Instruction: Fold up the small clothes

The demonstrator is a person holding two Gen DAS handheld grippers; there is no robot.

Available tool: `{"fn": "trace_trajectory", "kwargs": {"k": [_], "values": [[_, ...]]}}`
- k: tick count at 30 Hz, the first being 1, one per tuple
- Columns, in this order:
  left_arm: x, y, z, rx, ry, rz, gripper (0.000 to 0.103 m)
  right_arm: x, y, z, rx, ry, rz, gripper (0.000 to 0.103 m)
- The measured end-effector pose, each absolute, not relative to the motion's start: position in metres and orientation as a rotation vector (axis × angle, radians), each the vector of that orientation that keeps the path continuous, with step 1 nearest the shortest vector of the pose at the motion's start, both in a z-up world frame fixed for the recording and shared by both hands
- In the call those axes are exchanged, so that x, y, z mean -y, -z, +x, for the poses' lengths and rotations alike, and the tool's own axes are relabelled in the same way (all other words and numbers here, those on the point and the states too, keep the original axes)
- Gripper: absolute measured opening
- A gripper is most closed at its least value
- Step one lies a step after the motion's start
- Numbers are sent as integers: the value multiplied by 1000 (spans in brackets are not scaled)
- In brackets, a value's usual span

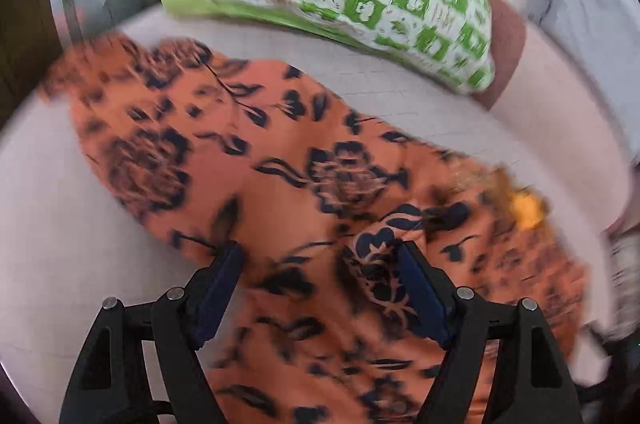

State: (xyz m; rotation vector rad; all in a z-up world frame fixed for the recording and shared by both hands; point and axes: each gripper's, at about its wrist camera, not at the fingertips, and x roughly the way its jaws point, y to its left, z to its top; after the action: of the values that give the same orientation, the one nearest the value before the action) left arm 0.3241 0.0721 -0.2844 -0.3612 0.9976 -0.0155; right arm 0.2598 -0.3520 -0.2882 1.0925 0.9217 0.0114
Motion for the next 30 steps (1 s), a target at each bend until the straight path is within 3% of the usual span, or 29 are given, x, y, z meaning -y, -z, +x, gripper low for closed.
{"fn": "trace_trajectory", "kwargs": {"k": [1,3,5,7,10,11,13,15,17,21,24,27,29,30], "values": [[-75,284,326,-993,52,-406,79,352,288,260,-921,-12,1091,85],[-79,286,330,-989,127,-498,65,351,288,260,-921,-13,1089,85],[-78,292,335,-1011,164,-526,35,352,289,260,-921,-15,1088,85],[-74,298,340,-1015,156,-497,24,352,289,260,-921,-16,1089,85],[-69,300,345,-1022,154,-471,25,353,290,260,-920,-22,1094,85],[-67,301,344,-1035,156,-480,35,353,291,260,-920,-23,1096,85],[-66,309,348,-1068,187,-522,41,353,291,260,-920,-24,1097,85],[-67,309,345,-1061,184,-527,38,354,291,261,-921,-23,1094,85],[-64,303,342,-1031,184,-499,11,354,291,261,-922,-22,1090,85],[-63,272,325,-897,235,-505,9,354,291,261,-921,-20,1091,85],[-51,220,293,-623,255,-341,9,354,291,262,-920,-16,1090,85],[-41,208,276,-518,139,-136,19,353,291,263,-918,-13,1086,85],[-43,235,292,-664,-7,-6,32,353,291,263,-917,-11,1083,85],[-50,250,300,-750,-57,14,32,354,292,263,-916,-11,1085,86]]}}
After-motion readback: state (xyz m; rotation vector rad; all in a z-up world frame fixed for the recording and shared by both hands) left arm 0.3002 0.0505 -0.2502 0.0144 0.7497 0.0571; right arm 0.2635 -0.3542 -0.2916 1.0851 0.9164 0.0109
